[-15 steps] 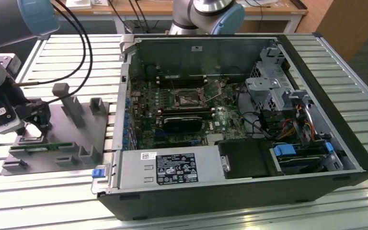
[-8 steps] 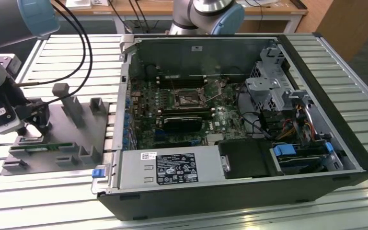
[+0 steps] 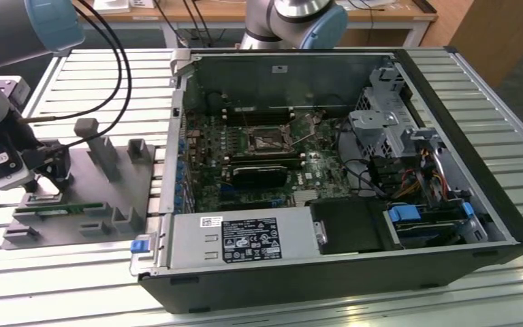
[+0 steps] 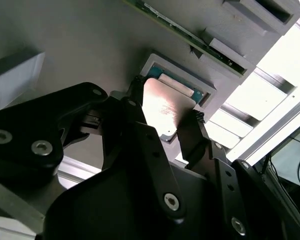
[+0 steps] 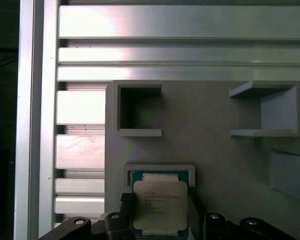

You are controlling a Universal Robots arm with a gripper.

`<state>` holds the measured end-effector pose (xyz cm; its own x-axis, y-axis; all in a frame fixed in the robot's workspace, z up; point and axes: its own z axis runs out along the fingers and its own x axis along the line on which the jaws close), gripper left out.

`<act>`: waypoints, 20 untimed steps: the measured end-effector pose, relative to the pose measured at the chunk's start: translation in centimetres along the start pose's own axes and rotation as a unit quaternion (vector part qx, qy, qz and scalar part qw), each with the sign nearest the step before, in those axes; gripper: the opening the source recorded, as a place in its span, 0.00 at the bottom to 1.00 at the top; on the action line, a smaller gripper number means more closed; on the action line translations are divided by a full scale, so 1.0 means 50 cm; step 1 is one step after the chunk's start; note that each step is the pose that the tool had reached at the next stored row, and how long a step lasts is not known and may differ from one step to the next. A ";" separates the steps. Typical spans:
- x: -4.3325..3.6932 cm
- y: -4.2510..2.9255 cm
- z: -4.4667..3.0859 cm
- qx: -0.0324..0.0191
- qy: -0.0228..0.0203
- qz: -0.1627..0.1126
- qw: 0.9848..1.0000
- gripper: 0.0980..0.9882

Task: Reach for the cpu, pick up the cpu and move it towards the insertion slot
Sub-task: 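Pick up the cpu and move it towards the insertion slot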

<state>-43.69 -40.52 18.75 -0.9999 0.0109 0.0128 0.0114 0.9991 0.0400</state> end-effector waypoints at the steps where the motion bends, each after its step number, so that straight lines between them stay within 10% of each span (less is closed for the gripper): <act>1: 0.000 0.000 0.000 0.000 0.000 0.000 1.000 0.48; 20: 0.003 0.002 -0.003 0.000 0.000 0.001 1.000 0.48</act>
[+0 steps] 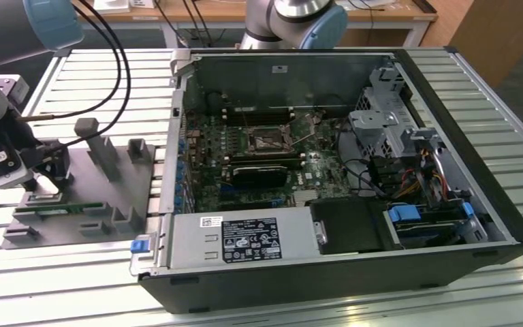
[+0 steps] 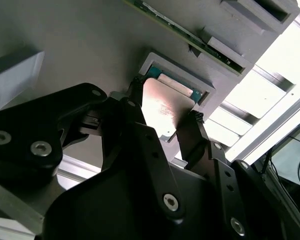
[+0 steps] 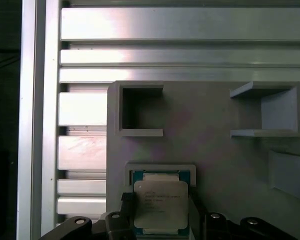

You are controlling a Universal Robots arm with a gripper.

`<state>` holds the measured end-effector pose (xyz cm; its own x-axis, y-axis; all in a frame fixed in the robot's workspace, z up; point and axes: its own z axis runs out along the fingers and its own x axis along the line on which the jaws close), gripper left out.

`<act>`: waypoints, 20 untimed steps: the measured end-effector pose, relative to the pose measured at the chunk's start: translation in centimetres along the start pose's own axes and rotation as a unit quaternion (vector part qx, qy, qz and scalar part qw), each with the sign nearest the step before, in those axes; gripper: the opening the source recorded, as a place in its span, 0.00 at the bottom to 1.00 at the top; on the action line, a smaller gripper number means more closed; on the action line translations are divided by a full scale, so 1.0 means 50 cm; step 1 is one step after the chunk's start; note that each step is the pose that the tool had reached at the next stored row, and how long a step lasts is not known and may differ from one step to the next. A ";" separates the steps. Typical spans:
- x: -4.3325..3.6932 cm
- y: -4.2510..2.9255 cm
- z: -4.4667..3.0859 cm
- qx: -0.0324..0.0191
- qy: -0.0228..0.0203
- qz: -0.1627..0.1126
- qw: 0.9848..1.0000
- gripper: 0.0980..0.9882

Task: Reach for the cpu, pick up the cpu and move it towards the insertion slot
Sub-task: 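Pick up the cpu and move it towards the insertion slot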

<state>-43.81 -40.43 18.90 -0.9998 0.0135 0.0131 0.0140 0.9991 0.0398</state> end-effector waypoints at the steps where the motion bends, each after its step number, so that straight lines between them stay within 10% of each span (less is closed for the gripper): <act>1: 0.000 0.000 0.000 0.000 0.000 0.000 1.000 0.48; 20: 0.003 0.000 0.003 0.000 -0.001 -0.003 1.000 0.56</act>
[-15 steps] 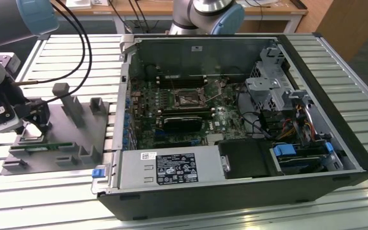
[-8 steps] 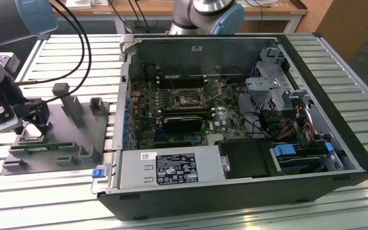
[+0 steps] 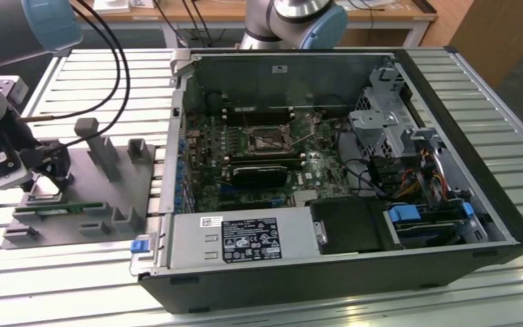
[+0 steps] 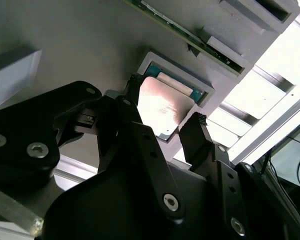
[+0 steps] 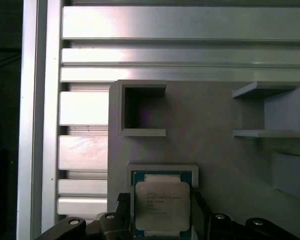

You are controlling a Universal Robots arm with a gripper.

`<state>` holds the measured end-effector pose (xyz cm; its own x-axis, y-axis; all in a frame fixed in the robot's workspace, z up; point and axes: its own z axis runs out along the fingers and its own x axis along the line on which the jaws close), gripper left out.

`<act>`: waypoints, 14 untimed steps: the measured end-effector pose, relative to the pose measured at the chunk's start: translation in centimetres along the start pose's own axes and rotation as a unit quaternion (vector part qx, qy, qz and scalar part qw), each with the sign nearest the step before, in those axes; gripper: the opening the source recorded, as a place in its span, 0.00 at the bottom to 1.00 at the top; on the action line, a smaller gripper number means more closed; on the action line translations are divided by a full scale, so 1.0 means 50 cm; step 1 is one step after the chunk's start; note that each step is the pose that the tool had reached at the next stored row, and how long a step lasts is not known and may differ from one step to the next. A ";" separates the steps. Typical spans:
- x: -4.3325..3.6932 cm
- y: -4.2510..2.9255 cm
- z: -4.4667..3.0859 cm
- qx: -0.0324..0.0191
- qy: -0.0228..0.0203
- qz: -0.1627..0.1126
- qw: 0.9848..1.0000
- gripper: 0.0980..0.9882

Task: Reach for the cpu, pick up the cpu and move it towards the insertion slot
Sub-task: 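Pick up the cpu and move it towards the insertion slot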

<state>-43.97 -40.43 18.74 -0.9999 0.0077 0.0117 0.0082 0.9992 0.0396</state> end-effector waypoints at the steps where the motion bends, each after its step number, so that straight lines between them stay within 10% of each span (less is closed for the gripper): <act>1: 0.000 0.000 0.001 0.000 0.000 0.000 1.000 0.56; 14: 0.000 0.000 -0.010 0.000 0.000 -0.001 1.000 0.48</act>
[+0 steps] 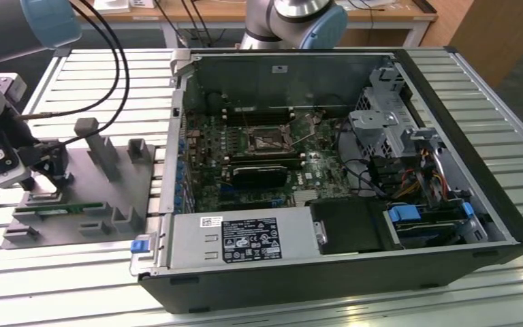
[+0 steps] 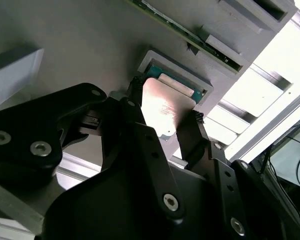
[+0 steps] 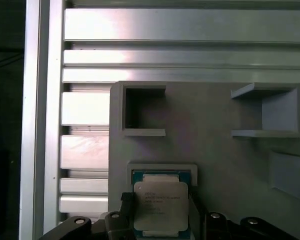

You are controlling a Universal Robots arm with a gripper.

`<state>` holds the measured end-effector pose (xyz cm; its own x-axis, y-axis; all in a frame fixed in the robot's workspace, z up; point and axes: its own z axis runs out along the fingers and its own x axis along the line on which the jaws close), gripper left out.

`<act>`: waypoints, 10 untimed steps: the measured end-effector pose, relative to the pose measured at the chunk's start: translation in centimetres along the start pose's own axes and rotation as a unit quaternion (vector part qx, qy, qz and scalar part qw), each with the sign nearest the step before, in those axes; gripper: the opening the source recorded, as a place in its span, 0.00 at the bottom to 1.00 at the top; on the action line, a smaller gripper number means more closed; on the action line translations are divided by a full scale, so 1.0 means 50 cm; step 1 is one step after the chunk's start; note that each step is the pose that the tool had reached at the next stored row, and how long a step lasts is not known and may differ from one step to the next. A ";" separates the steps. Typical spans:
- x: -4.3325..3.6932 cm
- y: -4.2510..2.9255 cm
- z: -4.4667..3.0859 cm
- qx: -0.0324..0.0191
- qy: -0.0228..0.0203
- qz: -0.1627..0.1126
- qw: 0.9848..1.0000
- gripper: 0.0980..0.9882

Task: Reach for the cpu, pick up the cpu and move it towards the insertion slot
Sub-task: 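Pick up the cpu and move it towards the insertion slot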

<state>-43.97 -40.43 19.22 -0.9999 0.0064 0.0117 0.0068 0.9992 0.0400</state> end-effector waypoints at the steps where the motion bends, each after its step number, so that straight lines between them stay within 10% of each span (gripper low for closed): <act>1: 0.000 0.000 -0.002 0.000 0.000 0.000 1.000 0.48; 10: 0.000 0.002 -0.029 0.000 0.000 0.000 1.000 0.48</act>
<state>-43.97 -40.39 20.69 -0.9999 0.0064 0.0111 0.0068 0.9992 0.0400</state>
